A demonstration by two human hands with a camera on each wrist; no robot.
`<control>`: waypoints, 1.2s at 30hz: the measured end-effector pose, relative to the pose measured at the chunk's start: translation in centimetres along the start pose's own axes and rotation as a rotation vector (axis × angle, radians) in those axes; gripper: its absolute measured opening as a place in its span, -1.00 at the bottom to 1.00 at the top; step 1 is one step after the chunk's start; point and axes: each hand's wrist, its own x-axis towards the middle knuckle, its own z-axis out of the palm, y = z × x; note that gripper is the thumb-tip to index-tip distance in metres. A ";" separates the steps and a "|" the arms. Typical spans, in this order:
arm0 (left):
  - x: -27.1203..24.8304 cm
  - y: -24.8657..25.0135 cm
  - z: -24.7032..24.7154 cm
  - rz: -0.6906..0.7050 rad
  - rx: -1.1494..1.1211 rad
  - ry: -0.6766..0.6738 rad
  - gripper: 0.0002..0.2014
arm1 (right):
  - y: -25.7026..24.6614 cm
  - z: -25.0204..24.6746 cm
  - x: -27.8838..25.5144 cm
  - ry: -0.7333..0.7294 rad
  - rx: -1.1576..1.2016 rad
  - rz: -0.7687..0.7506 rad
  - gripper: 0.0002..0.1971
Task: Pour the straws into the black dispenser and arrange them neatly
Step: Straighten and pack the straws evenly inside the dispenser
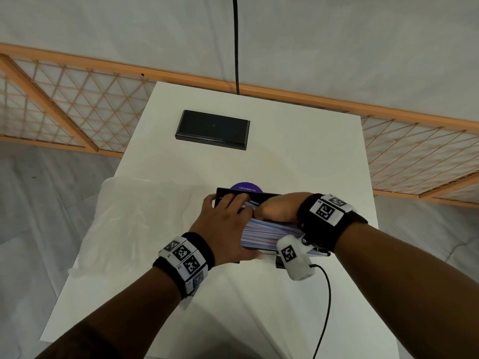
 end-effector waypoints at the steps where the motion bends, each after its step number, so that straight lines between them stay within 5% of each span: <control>1: -0.1 0.0 -0.1 -0.002 0.001 -0.009 -0.09 | 0.0 -0.1 0.1 -0.011 0.011 0.004 -0.81; 5: -0.3 0.2 -0.5 -0.006 -0.013 -0.029 -0.03 | 0.1 -0.5 0.3 -0.058 0.072 0.035 -0.76; 12: -0.4 0.2 -0.7 -0.011 -0.063 0.052 -0.54 | 0.2 -1.1 0.5 -0.131 0.128 0.072 -0.78; 21: -0.5 0.4 -0.5 -0.045 -0.012 0.055 -0.38 | 1.3 -0.8 0.9 -0.038 0.010 -0.186 -0.90; 25: -0.6 0.6 -0.7 -0.062 -0.010 0.112 -0.31 | 1.8 -1.0 0.8 0.012 -0.142 -0.231 -0.60; 31: -0.9 0.8 -0.6 -0.103 0.005 0.120 -0.29 | 2.0 -0.7 0.6 0.074 -0.253 -0.336 -0.88; 36: -1.0 1.0 -0.7 -0.120 0.012 0.242 -0.28 | 1.4 0.0 -0.9 0.334 -0.570 -0.432 -0.66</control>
